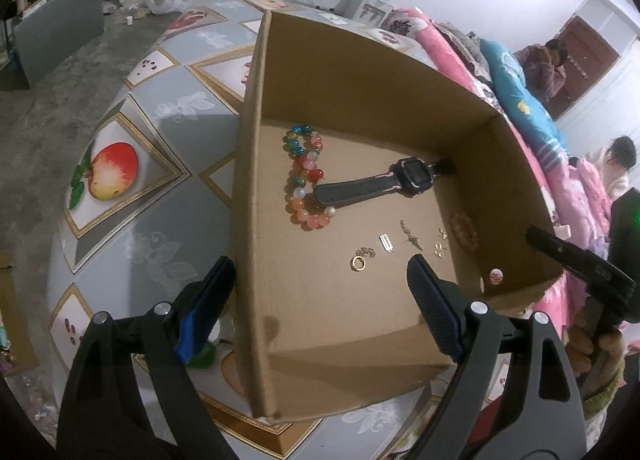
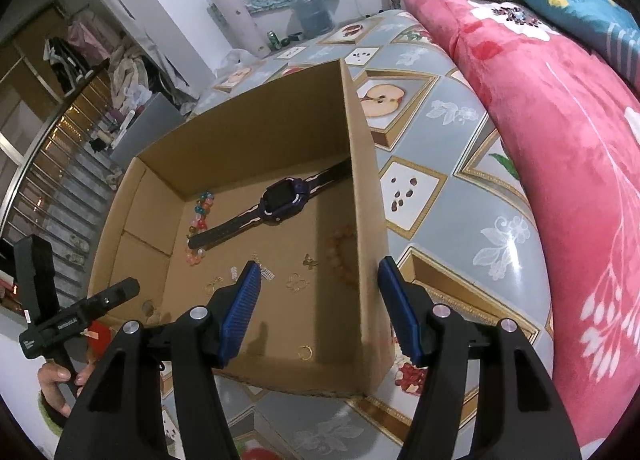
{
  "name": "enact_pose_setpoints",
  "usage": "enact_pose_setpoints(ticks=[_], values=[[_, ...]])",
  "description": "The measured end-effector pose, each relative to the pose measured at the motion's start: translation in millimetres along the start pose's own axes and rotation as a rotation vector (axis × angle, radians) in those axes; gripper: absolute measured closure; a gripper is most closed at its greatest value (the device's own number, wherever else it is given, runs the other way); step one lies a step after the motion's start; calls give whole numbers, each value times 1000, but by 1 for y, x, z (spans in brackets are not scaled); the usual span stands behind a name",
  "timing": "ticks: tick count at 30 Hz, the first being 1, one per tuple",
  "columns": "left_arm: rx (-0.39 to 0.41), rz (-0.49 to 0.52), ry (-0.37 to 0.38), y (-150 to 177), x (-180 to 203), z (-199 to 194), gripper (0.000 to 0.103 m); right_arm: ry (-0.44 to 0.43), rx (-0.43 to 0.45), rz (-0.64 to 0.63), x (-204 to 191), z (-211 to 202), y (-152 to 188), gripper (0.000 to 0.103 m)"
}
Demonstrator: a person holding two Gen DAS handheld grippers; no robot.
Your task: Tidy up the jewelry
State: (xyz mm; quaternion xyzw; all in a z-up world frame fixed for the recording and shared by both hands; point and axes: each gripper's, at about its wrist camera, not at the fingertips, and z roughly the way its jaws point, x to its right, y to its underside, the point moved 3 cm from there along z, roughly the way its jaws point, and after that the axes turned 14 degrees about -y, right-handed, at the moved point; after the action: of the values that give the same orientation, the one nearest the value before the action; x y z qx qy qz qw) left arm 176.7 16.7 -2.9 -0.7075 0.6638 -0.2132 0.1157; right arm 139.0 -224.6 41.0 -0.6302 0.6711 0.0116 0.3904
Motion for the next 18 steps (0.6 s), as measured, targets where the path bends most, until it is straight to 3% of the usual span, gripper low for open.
enact_pose_setpoints(ticks=[9,18], values=[[-10,6,-48,3,2,-4,19,-34,4,11,2,-6,10,43],[-18,2,-15,17,4,-10,19,-8,20,-10,6,-16,20,43]])
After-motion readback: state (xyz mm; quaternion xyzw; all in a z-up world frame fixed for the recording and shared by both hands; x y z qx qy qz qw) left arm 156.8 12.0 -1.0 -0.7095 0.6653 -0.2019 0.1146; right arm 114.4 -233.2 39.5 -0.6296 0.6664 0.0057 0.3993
